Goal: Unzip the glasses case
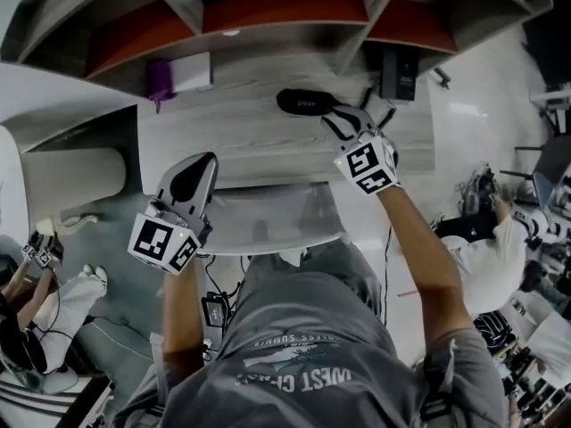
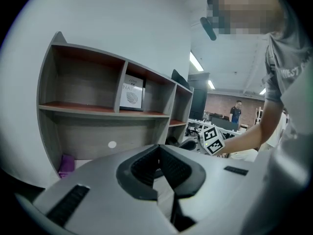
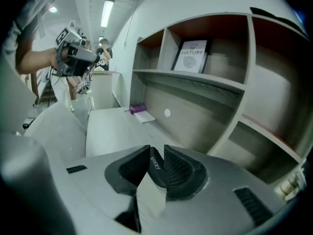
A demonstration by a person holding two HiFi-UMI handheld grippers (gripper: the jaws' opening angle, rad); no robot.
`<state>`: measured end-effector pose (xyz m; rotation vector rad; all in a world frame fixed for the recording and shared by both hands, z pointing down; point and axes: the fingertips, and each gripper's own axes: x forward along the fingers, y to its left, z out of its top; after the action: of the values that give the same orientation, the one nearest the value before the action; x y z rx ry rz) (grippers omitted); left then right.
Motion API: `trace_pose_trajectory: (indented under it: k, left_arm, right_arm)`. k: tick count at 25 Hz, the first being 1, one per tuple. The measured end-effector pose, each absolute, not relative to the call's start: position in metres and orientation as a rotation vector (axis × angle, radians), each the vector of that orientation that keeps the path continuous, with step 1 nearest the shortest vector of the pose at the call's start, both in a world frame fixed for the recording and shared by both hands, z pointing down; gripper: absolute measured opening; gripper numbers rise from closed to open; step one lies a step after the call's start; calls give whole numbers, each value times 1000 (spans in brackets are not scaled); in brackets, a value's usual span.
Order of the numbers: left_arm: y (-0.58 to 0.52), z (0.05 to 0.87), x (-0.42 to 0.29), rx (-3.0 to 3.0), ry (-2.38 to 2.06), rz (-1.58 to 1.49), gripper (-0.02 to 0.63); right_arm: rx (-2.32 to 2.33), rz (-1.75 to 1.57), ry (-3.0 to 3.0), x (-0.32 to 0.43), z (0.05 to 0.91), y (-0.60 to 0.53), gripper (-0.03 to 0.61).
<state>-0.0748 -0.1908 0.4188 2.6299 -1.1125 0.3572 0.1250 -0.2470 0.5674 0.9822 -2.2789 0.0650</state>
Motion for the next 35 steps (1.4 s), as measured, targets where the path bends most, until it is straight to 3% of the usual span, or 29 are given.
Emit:
trace_pose_trajectory:
  k: [18,29,35]
  left_arm:
    - [-199,467,-84,2514,-1131,404,0]
    - [-198,486,-88,2482,-1125,411,0]
    - [-197,496,-86,2474,-1111,412,0]
  right_arm:
    - [505,-211,-2070,118,716,-278,230]
    - [545,-290,-2061,120,740,-309,319]
    - [618,-308,-2053,124,748,-336,317]
